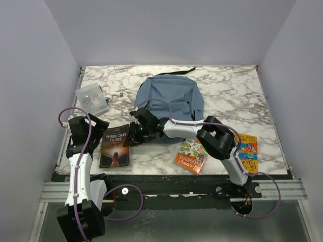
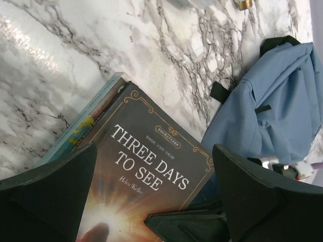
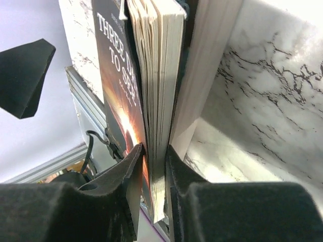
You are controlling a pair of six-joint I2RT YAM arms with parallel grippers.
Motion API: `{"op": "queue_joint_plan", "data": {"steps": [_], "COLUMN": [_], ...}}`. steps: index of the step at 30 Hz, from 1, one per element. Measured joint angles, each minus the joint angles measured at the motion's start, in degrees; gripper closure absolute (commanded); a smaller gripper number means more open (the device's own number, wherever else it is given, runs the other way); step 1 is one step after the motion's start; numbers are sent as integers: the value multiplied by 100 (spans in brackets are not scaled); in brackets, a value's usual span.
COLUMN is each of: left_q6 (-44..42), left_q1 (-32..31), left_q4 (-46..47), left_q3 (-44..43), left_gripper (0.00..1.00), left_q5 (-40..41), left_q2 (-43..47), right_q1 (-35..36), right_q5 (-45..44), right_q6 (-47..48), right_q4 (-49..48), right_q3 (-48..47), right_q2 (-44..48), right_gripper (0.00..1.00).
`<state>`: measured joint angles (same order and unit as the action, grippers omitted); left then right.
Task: Pack the student bag
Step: Pick up the book from the center of the board.
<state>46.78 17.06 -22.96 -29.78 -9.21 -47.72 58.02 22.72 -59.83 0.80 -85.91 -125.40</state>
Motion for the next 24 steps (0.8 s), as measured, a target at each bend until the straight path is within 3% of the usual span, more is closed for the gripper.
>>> {"op": "queue_joint_plan", "data": {"steps": [5, 9, 12, 20, 24], "left_q6": [-304, -520, -702, -649, -177], "left_q1": [-374, -520, -660, -782, -796], "left_q4": [-278, -514, -782, -1172, -640], "left_q3": [-146, -240, -485, -1270, -1187], "left_gripper": [1, 1, 2, 2, 4], "left_q5": [435, 542, 490, -793, -2048], "left_q2": [345, 533, 643, 1338, 1585], "right_q1": [0, 0, 0, -203, -966], "right_q5": [-133, -157, -136, 229, 721], "right_q6": [138, 229, 328, 452, 17], "right_q4": [573, 787, 859, 564, -391], "right_q3": [-280, -280, -280, 15, 868], "right_q2": [168, 374, 511, 1141, 2055], "right_gripper": [82, 99, 100, 100, 100]}}
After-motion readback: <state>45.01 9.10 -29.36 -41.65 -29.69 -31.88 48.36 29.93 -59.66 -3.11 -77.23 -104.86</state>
